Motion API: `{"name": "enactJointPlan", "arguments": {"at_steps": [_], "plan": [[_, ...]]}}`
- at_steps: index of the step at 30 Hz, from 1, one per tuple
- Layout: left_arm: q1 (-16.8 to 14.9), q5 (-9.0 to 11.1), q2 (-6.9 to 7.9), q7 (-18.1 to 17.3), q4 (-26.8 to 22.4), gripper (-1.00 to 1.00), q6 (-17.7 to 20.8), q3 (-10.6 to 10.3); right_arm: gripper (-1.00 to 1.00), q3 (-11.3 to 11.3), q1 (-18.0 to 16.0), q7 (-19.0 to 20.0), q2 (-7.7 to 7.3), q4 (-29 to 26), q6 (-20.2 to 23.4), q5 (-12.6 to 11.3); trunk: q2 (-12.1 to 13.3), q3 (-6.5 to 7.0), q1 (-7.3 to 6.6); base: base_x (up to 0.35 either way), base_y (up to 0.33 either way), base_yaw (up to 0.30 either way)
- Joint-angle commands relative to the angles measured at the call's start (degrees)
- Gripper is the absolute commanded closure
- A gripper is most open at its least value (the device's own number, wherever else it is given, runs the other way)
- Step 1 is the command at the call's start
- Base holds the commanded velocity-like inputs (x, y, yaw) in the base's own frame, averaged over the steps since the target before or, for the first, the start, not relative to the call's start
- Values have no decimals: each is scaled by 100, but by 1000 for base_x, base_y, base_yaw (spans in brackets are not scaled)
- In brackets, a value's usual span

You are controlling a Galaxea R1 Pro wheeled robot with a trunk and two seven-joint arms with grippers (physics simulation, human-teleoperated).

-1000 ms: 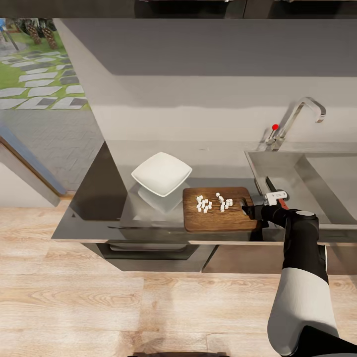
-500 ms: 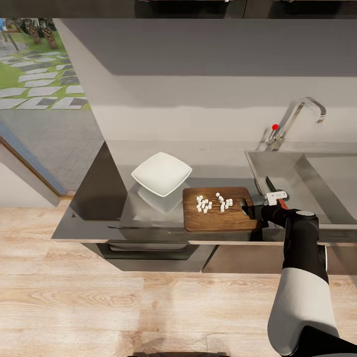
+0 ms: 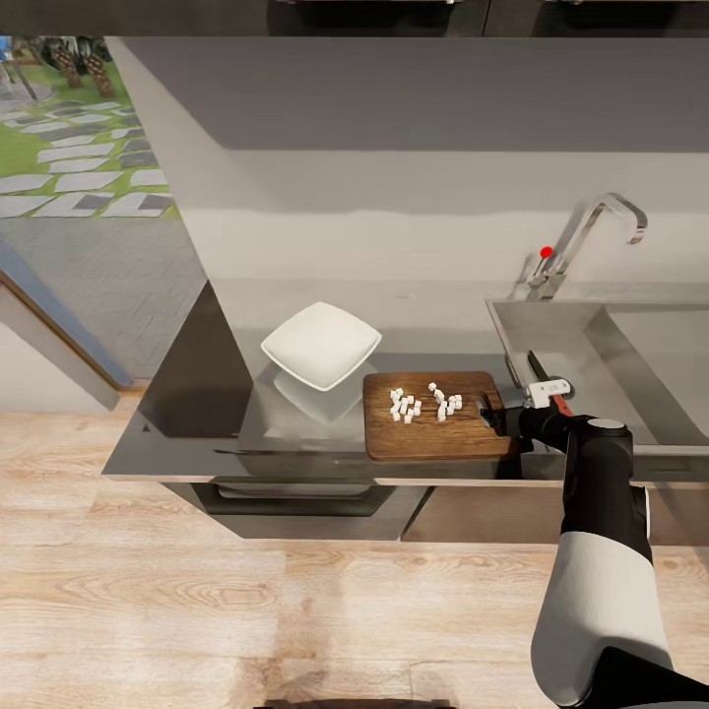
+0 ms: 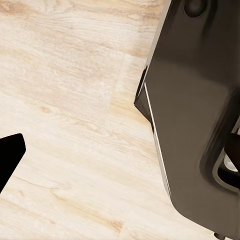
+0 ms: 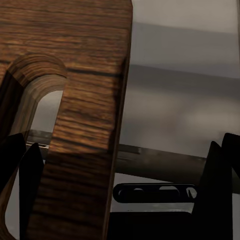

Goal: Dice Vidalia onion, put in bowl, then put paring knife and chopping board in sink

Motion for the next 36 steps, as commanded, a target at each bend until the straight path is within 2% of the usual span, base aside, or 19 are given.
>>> {"name": "enactJointPlan", "arguments": {"at_steps": [1, 20, 36], "plan": [[3, 12, 4, 57, -13, -100, -7, -50, 100, -16, -6, 43, 5, 75, 33, 67, -8, -9, 5, 0, 0, 0], [3, 9, 2, 57, -9, -100, -7, -50, 100, -25, -6, 43, 1, 75, 49, 67, -8, -6, 5, 0, 0, 0], [3, 11, 4, 57, -4, -100, -7, -50, 100, -25, -6, 43, 1, 67, 50, 67, -8, 126, 5, 0, 0, 0]]}}
